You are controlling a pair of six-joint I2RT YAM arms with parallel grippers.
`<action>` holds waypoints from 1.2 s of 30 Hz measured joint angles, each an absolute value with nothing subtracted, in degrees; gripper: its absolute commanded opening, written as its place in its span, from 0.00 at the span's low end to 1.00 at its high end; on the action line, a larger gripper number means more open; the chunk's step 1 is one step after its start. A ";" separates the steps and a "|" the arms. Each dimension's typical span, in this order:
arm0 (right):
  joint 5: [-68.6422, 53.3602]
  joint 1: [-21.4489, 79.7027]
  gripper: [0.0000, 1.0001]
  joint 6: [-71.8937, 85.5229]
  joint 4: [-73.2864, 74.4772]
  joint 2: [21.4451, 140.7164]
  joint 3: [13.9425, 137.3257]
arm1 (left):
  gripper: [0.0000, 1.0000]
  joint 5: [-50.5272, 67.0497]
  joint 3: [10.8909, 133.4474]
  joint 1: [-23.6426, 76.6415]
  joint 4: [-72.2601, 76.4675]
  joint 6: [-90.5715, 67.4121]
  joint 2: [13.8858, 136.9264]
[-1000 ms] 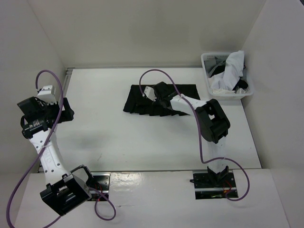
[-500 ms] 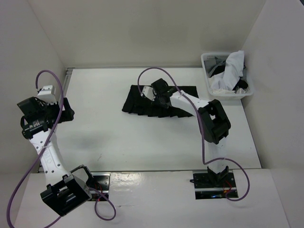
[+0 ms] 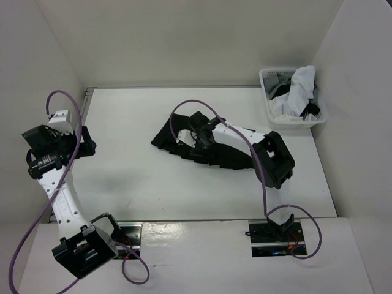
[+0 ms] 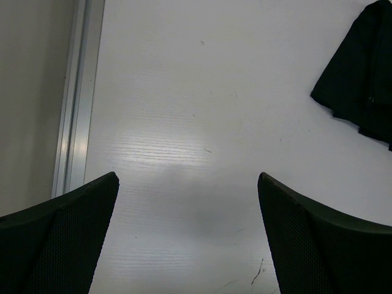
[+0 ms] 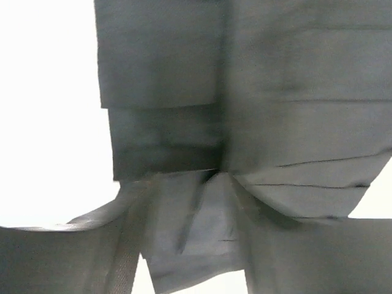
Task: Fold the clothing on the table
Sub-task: Fold the skirt
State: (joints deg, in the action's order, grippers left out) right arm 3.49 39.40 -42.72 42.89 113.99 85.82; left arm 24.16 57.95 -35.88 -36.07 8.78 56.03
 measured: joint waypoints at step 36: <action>-5.10 14.06 0.98 -7.09 45.60 109.03 81.54 | 1.00 12.93 79.42 10.72 -34.89 7.60 101.49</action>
